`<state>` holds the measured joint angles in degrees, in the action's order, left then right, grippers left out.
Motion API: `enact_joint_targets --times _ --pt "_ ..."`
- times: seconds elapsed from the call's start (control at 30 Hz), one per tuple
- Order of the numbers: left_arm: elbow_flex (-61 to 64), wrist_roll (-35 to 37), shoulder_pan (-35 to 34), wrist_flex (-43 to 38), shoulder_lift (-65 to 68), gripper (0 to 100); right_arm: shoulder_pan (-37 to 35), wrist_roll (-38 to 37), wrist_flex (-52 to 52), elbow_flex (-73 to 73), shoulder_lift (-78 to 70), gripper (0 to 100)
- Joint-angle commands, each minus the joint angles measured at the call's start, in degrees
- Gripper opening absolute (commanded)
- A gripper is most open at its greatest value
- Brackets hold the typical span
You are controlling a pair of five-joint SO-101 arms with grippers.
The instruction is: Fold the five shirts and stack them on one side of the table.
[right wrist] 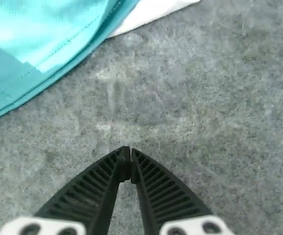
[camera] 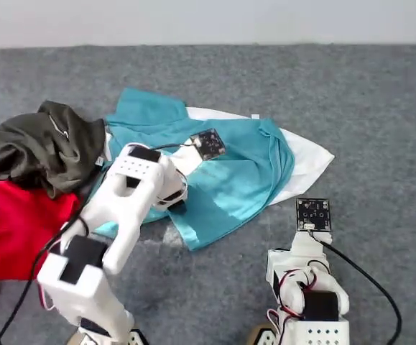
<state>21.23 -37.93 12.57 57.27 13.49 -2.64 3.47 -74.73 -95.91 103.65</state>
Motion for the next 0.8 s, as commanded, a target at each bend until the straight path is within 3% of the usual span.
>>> enact_joint_targets --times 0.0,0.1,0.5,0.77 --pt "-3.91 1.85 -0.62 0.44 1.23 13 -0.22 -0.44 -0.22 -0.44 0.31 0.9" --pt "-4.62 1.76 -0.70 0.44 0.53 1 -0.22 -0.44 -0.22 -0.44 0.31 0.9" --pt "-12.62 2.11 -9.58 3.08 -20.13 1 -0.22 -0.44 -0.22 -0.44 0.31 0.9" --pt "-12.97 2.11 -11.34 2.90 -33.85 1 -0.22 -0.44 -0.22 -0.44 0.31 0.9"
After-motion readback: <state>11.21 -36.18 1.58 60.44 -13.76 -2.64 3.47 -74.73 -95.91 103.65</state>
